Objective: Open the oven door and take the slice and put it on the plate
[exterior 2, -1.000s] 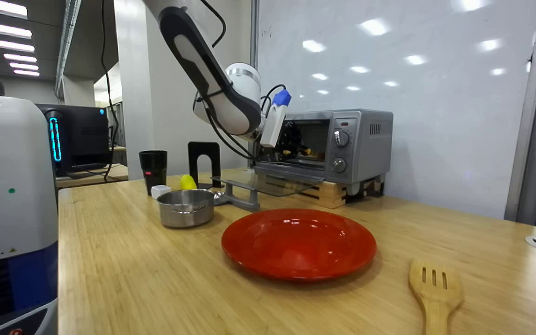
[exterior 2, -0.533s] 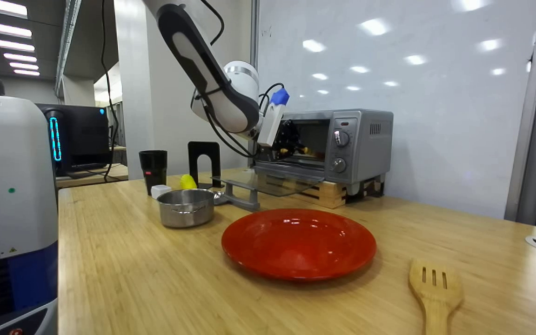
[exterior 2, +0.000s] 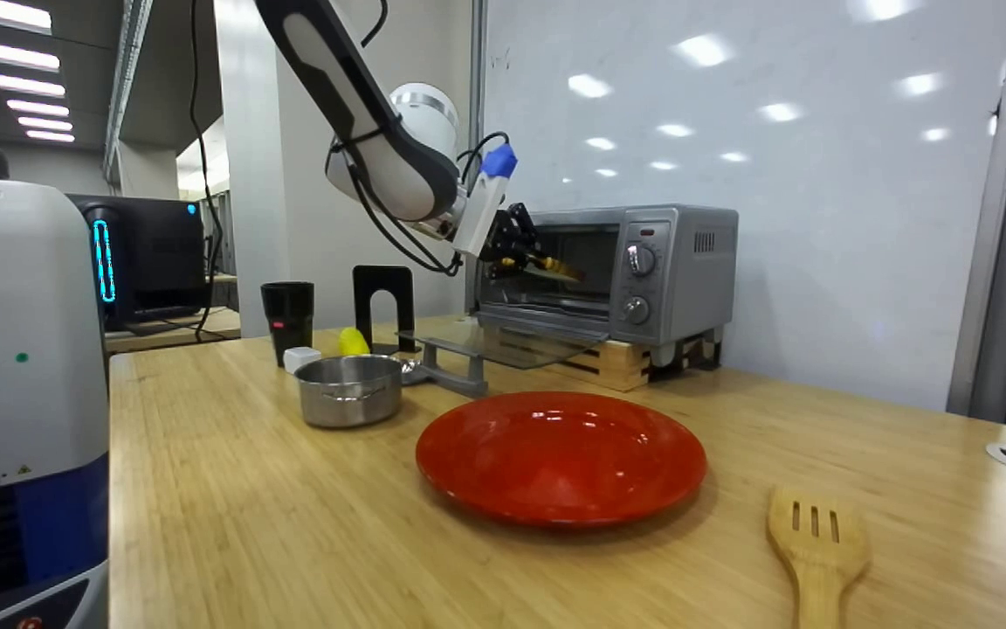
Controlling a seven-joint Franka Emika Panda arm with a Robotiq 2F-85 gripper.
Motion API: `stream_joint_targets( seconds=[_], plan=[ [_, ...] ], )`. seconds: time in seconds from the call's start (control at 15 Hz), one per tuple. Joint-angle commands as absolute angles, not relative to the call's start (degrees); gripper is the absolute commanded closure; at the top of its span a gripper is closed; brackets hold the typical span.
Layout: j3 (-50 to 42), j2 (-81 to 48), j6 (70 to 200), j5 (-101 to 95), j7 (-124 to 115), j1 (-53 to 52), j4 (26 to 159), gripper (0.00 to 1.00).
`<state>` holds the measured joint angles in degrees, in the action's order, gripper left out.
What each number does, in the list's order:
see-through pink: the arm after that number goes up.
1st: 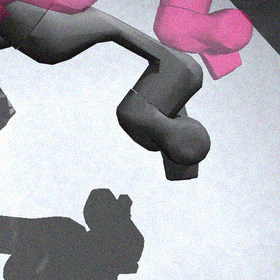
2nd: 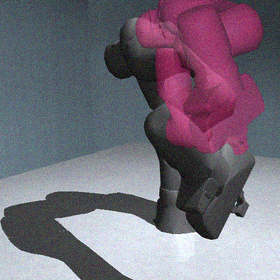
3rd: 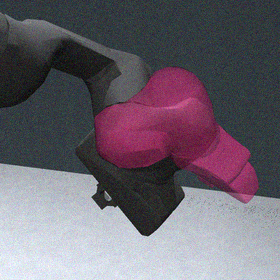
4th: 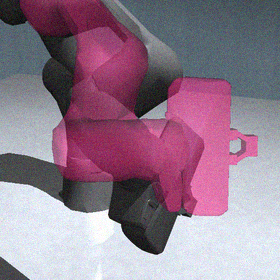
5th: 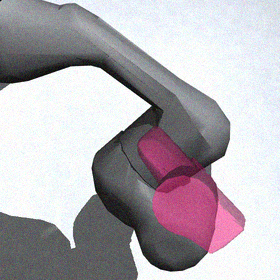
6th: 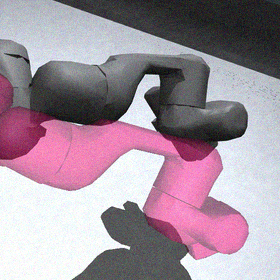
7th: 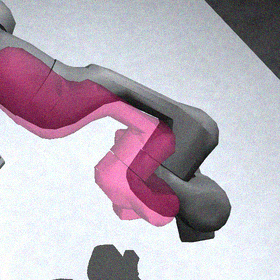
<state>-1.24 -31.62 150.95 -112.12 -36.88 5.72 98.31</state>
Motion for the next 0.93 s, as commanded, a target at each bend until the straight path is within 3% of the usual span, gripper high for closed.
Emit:
stream_joint_targets(
  seconds=[0.0, 0.87],
  plan=[
    [-0.8, -25.6, 149.8, -111.4, -39.7, 4.7, 106.7, 0.97],
    [0.2, -10.4, 146.3, -101.0, -44.2, -0.2, 127.1, 0.97]
  ],
)
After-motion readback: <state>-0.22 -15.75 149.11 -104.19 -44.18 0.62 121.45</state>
